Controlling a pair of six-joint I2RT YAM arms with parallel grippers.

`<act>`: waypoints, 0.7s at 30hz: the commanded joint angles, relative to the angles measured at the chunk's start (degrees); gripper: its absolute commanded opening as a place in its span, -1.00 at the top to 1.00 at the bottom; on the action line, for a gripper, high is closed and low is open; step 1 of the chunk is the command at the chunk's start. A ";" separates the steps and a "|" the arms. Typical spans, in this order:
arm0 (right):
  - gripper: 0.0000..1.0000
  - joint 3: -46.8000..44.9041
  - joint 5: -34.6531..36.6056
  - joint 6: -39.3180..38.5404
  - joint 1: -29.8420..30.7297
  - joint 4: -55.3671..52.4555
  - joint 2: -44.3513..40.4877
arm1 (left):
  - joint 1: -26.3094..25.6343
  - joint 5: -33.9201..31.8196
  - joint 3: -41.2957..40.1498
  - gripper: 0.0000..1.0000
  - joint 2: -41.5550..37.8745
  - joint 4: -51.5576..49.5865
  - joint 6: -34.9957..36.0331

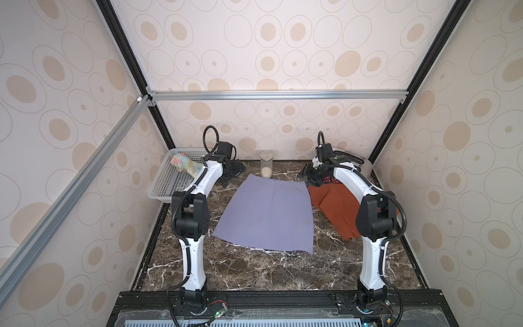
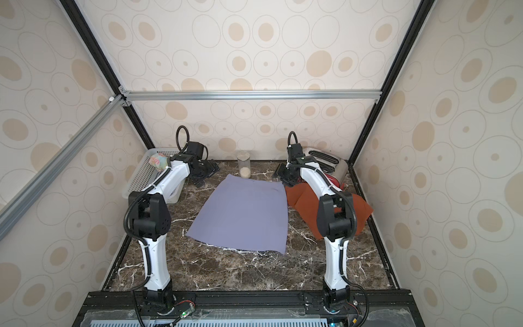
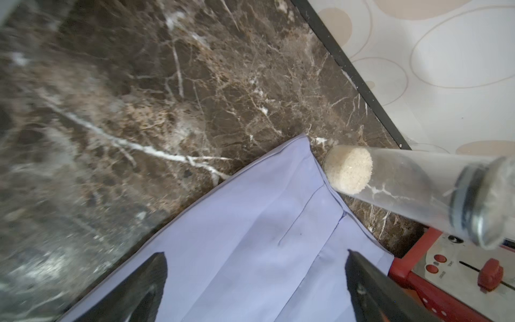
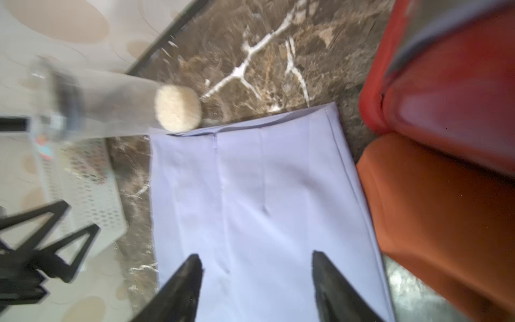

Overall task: Roll up the skirts
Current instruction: Flatten out the skirt at the center of the board.

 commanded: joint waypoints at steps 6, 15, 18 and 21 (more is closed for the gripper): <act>-0.27 -25.10 -1.34 -4.73 6.08 1.30 -22.17 | 0.96 -6.26 -26.40 -0.96 -21.59 -1.28 3.86; 0.01 -37.13 4.26 -1.73 21.78 2.28 -21.49 | 8.57 7.18 -54.37 -0.90 -28.60 11.63 4.01; 0.03 -35.73 7.96 -1.55 25.21 1.93 -19.12 | 8.56 3.29 -58.95 -0.88 -31.10 13.24 3.59; 0.03 -37.70 9.63 0.65 25.92 4.78 -19.53 | 8.47 0.70 -62.57 -0.81 -31.57 14.64 2.56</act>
